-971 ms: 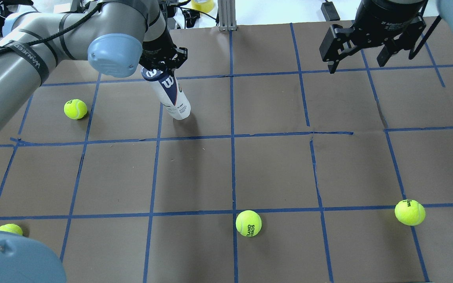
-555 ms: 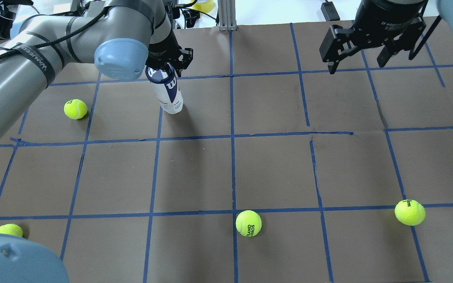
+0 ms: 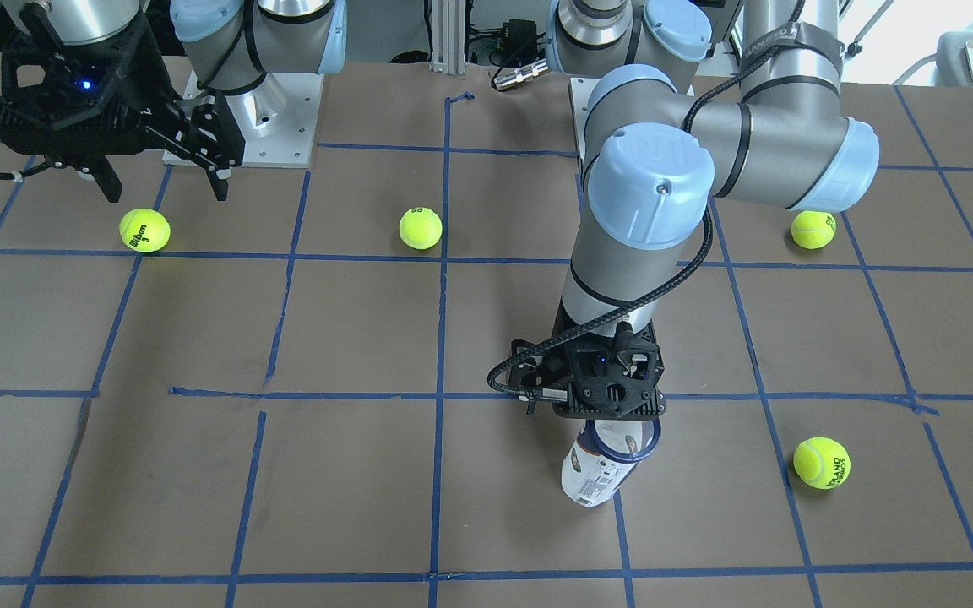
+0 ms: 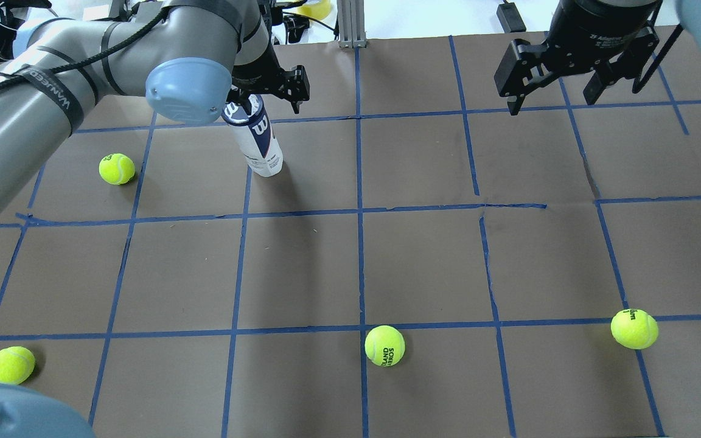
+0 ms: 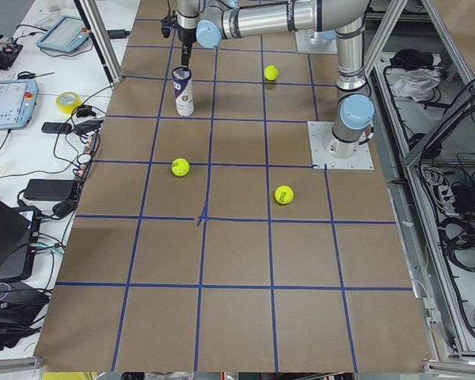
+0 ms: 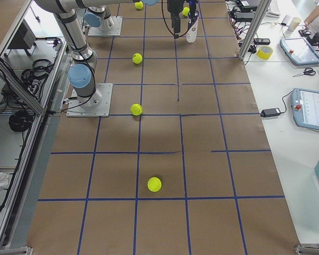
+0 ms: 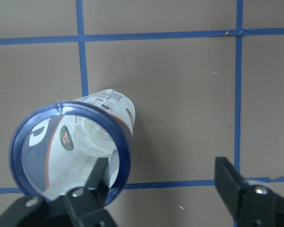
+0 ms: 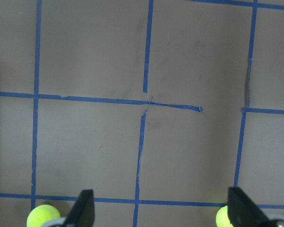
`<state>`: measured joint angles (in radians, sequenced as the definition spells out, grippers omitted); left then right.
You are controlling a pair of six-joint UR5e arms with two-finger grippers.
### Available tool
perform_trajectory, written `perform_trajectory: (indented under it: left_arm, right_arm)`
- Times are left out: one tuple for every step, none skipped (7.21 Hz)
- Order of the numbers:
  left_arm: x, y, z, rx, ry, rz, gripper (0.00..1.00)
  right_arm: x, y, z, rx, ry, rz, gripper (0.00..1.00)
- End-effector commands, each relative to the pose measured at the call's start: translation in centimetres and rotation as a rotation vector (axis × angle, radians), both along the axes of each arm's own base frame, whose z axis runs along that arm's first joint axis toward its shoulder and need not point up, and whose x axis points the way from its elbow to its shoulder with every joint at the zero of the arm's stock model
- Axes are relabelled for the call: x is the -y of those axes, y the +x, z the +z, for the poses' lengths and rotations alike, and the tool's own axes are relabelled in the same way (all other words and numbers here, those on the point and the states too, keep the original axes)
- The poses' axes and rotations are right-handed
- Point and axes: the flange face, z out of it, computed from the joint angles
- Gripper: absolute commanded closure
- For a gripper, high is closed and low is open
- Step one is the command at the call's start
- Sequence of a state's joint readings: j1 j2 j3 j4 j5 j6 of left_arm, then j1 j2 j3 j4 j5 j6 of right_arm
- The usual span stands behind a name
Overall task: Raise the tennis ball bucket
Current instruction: 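Lower the upright can onto the table with the left gripper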
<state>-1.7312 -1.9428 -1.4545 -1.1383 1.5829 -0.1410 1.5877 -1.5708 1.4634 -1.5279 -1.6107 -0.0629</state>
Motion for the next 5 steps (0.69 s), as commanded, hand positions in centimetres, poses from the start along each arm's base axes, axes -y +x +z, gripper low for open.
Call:
perform_trajectory:
  left_arm:
    - [-0.1,0.3,0.9,-0.002,-0.013,0.004,0.00]
    - [-0.3,0.3,1.7,-0.002,-0.013,0.003,0.00]
    - [-0.8,0.5,3.3,0.004,0.017,0.001,0.00]
    - [-1.4,0.7,5.5,-0.001,-0.005,0.002,0.00]
    - [-2.2,2.3,7.1,0.006,0.012,0.010,0.00]
  right_arm:
    - [0.0,0.0,0.0,0.000,0.000,0.000,0.00]
    - [0.0,0.0,0.0,0.000,0.000,0.000,0.00]
    - [0.0,0.0,0.0,0.000,0.000,0.000,0.00]
    - [0.0,0.0,0.0,0.000,0.000,0.000,0.00]
    - [-0.1,0.1,0.1,0.000,-0.001,0.001,0.00]
